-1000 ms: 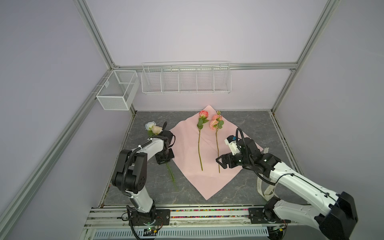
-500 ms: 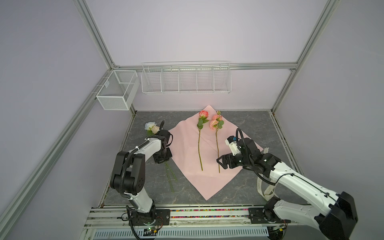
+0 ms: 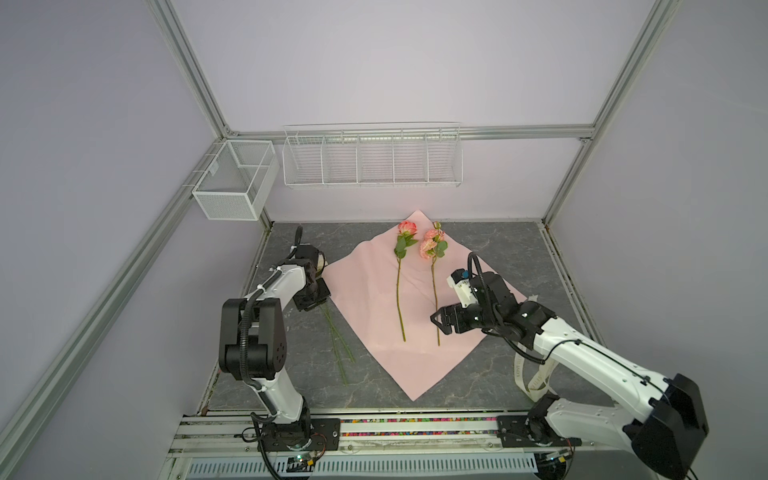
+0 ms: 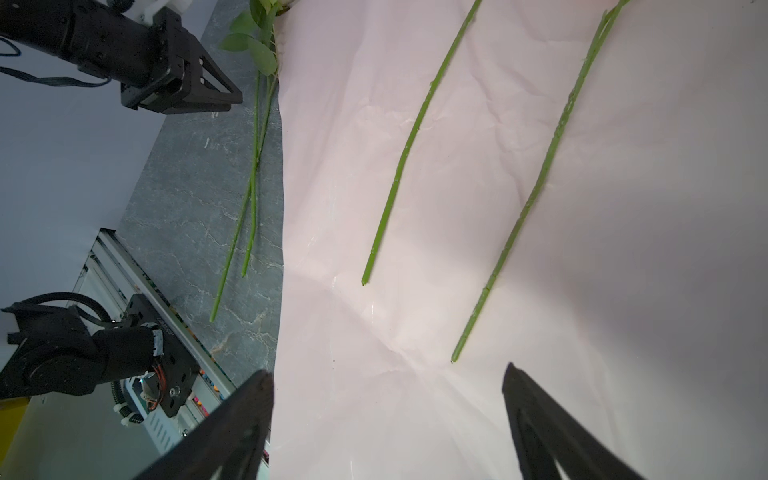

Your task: Tie the bouquet of fake flowers

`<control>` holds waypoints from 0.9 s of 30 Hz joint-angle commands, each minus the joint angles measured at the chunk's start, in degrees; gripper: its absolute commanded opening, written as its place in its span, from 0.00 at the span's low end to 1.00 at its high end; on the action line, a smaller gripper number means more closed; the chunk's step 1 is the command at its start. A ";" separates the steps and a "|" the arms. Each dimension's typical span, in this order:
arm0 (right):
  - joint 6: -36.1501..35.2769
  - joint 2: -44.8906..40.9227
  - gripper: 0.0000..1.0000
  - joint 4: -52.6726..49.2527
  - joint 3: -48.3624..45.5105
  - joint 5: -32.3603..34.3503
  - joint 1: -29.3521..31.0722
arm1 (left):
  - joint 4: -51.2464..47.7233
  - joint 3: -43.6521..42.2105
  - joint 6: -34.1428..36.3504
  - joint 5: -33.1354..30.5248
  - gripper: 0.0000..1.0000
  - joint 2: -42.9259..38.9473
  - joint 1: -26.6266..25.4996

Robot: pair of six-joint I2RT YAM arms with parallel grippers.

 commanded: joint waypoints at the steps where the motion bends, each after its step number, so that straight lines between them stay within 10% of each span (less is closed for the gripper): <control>1: 0.68 1.52 0.89 1.05 1.80 -0.81 -0.22 | -0.28 2.69 1.11 1.10 0.28 3.32 0.60; 27: 1.13 2.63 0.89 2.01 3.73 -1.00 -0.06 | -3.22 -0.43 3.02 -5.65 0.00 0.26 0.69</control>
